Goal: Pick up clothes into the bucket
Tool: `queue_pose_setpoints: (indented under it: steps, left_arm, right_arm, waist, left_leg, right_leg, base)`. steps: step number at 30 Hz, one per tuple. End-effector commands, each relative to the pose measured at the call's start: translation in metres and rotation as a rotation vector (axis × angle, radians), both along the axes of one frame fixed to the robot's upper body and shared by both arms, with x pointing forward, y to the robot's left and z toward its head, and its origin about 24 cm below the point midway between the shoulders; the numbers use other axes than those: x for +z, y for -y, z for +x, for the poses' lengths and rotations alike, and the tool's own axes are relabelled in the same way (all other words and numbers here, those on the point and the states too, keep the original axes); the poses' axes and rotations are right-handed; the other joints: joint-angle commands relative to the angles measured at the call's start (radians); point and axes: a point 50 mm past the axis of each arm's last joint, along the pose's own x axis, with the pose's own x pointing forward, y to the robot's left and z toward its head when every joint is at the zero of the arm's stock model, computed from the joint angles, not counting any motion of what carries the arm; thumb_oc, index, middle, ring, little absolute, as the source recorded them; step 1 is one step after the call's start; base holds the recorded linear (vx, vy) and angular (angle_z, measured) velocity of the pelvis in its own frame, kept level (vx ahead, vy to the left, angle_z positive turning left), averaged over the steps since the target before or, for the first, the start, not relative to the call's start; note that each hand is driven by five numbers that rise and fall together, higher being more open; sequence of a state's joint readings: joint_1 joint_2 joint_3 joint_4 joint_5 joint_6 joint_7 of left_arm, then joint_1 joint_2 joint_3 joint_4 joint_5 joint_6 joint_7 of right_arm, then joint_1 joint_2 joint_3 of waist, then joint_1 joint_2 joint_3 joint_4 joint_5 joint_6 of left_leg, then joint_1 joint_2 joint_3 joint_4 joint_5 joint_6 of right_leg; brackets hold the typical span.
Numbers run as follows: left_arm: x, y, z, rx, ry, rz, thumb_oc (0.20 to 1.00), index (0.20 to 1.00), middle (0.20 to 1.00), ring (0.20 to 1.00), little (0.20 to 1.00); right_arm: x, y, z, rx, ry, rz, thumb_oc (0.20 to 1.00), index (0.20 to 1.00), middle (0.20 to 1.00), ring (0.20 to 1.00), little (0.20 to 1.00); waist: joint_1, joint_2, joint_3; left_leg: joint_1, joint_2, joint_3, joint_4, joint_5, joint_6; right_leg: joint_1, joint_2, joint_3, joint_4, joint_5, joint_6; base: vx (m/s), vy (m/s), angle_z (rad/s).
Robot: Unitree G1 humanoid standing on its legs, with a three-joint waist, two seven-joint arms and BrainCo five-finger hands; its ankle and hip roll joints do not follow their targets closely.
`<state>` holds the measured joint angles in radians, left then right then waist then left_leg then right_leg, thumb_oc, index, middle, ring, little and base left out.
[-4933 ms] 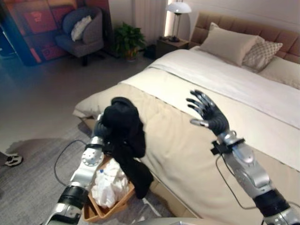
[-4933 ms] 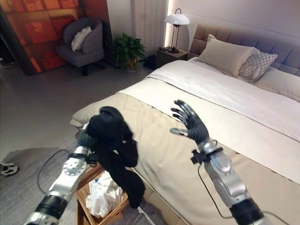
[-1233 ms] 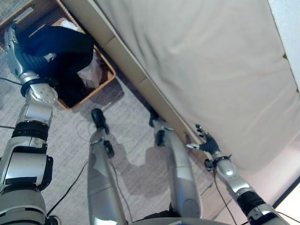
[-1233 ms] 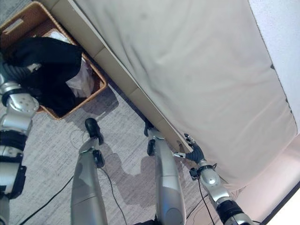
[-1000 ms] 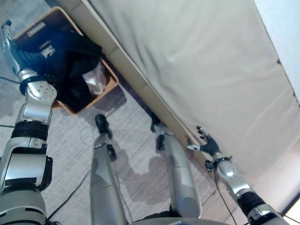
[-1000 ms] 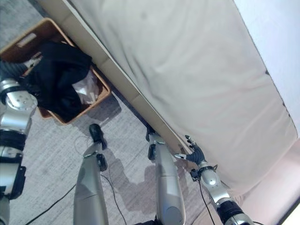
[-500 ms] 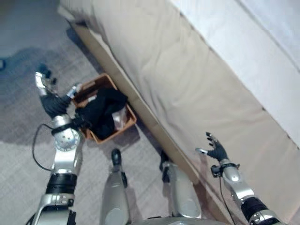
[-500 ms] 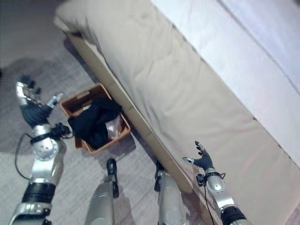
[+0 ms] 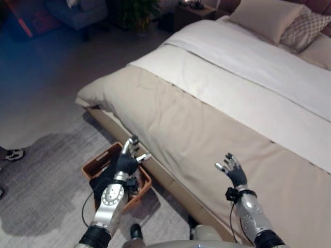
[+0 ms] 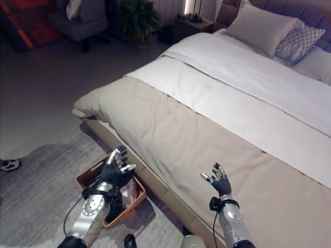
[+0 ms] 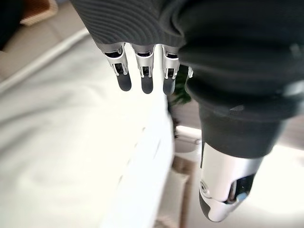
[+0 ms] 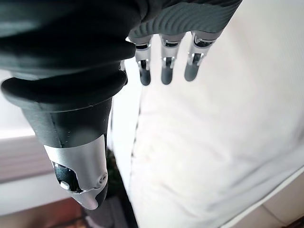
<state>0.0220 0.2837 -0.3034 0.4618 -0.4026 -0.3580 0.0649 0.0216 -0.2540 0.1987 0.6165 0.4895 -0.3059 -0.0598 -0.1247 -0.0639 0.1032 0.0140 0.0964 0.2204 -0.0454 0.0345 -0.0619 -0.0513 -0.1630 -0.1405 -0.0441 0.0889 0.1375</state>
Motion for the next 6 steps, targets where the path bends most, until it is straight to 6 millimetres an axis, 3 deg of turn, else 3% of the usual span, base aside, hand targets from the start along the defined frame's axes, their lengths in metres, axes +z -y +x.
queue_pose_setpoints:
  steps: [1,6]
  left_arm:
    - [-0.009,-0.001,-0.009,-0.065,-0.025,0.102,1.000,1.000,1.000,1.000,1.000]
    - [-0.037,-0.003,-0.031,-0.059,-0.166,0.158,1.000,1.000,1.000,1.000,1.000]
  right_arm:
    - [0.009,-0.008,0.005,0.046,0.061,-0.037,1.000,1.000,1.000,1.000,1.000]
    - [-0.009,-0.011,-0.016,0.059,-0.028,-0.050,1.000,1.000,1.000,1.000,1.000]
  waist:
    - [-0.001,-0.015,-0.028]
    - [-0.010,-0.006,-0.049]
  left_leg:
    - [-0.011,0.002,-0.020,0.004,0.025,-0.008]
    - [0.016,0.008,-0.008,-0.014,0.030,-0.013]
  right_leg:
    - [-0.043,-0.043,0.003,0.040,0.071,0.058]
    - [-0.020,-0.030,0.005,0.029,0.066,0.054]
  base:
    - [0.00,0.000,0.00]
    - [0.01,-0.016,-0.02]
